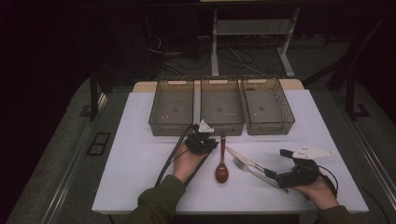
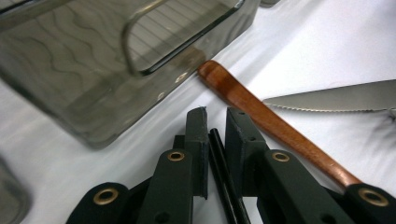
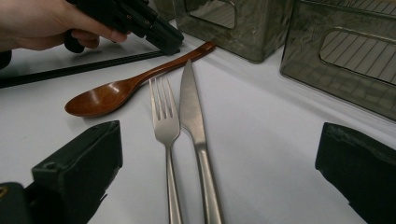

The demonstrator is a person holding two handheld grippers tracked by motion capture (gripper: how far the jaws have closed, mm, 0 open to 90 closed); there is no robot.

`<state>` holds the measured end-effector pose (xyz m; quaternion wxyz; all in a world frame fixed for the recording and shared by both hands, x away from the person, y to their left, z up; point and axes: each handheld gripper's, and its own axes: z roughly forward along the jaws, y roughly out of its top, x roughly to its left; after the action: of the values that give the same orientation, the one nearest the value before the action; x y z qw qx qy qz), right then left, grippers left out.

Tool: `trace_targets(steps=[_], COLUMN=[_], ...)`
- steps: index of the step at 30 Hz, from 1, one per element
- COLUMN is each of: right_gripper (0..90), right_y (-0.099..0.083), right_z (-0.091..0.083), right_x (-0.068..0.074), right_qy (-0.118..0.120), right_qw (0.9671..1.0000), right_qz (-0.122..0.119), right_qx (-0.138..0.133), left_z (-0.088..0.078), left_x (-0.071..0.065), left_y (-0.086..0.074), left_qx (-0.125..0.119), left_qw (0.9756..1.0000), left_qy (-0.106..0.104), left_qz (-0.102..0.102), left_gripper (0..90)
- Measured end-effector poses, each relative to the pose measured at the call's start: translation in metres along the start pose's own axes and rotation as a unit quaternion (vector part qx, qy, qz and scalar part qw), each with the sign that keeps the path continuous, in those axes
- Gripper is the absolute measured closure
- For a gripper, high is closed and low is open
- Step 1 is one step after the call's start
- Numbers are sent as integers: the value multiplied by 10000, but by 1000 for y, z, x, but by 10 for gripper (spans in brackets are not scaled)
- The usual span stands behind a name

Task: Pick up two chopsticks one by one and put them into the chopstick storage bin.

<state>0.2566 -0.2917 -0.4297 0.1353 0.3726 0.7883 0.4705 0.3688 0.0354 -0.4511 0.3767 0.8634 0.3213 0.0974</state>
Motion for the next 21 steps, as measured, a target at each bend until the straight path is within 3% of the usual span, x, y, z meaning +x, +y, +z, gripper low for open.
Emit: trace_targets(steps=[9, 13, 19, 21], right_gripper=[2, 2, 2, 2], right_y=[0, 0, 0, 0], right_z=[0, 0, -1, -1], right_x=[0, 0, 0, 0], right_qy=[4, 2, 4, -2], right_qw=[10000, 10000, 10000, 10000], right_qz=[7, 13, 22, 31], right_qx=[2, -12, -16, -15], left_z=[4, 1, -24, -34], left_x=[-8, -7, -5, -4], left_y=[2, 2, 0, -2], left_qx=[-1, 0, -197, -278], left_qw=[9999, 9999, 9998, 9995], left_qy=[-69, -42, -51, -125], left_qz=[151, 129, 74, 56], left_gripper=[778, 702, 615, 549])
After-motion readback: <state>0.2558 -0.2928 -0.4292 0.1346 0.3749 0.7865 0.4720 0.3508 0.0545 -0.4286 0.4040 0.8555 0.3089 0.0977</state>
